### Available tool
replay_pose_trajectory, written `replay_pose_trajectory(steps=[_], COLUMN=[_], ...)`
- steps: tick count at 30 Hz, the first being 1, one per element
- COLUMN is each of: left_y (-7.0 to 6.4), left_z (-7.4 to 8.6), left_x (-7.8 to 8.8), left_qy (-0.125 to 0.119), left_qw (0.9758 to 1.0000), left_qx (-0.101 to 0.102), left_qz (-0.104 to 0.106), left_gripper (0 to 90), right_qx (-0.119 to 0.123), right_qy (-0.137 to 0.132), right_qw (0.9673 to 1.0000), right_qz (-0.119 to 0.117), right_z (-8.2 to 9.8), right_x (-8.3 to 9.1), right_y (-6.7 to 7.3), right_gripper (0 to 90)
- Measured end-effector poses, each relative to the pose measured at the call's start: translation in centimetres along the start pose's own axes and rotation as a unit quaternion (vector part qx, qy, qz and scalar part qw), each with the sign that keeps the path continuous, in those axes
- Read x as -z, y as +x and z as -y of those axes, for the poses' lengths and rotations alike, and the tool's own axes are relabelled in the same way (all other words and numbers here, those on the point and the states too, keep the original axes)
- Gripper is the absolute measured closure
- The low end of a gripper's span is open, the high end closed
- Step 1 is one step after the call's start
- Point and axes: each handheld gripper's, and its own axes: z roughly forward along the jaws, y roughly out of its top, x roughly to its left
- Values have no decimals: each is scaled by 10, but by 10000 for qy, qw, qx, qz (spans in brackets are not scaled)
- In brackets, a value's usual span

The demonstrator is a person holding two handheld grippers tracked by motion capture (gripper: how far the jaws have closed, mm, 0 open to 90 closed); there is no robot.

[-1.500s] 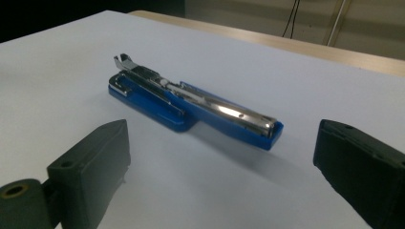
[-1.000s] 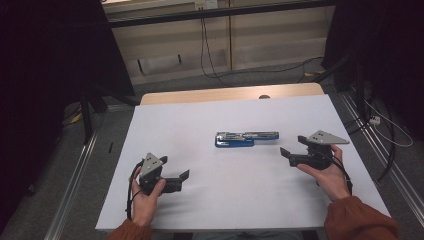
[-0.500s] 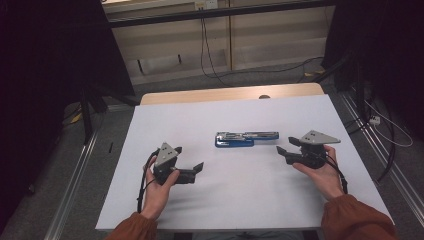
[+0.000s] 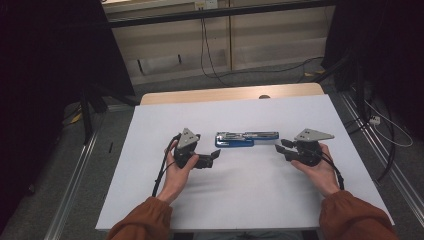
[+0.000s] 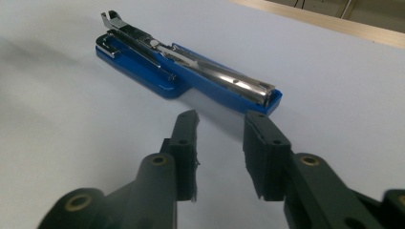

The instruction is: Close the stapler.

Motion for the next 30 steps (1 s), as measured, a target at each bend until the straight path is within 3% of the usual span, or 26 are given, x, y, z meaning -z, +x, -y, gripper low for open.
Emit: replay_pose_trajectory(steps=[3, 5, 8, 11, 19, 22, 25, 30], left_y=[1, 2, 5, 7, 17, 17, 16, 14], left_z=[-4, -6, -8, -13, -17, -16, -16, -14], left_x=[-9, -15, -22, -28, -38, -38, -37, -40], left_qy=[210, 149, 157, 194, 56, 94, 220, 304], left_qw=[9997, 9998, 9999, 9996, 9995, 9996, 9995, 9993], left_qx=[-91, -108, -20, -206, -1, -32, -165, -201], left_qz=[53, -45, -1, -93, -313, -263, -138, 97], left_gripper=[74, 74, 73, 73, 121, 176, 276, 458], right_qx=[-4, -76, -100, -23, -195, -109, -113, -5], right_qy=[5, 12, 20, 96, 127, 135, 175, 180], right_qw=[10000, 10000, 9999, 9999, 9997, 9998, 9997, 9997], right_qz=[19, 51, 71, 60, 42, 115, 138, 190], right_z=[-4, -5, -4, -5, -2, -3, -5, -8], right_x=[0, -2, -5, -9, -15, -15, -15, -16], right_y=[0, -3, -4, -4, -7, -7, -5, -8], right_gripper=[725, 758, 825, 879, 900, 900, 900, 900])
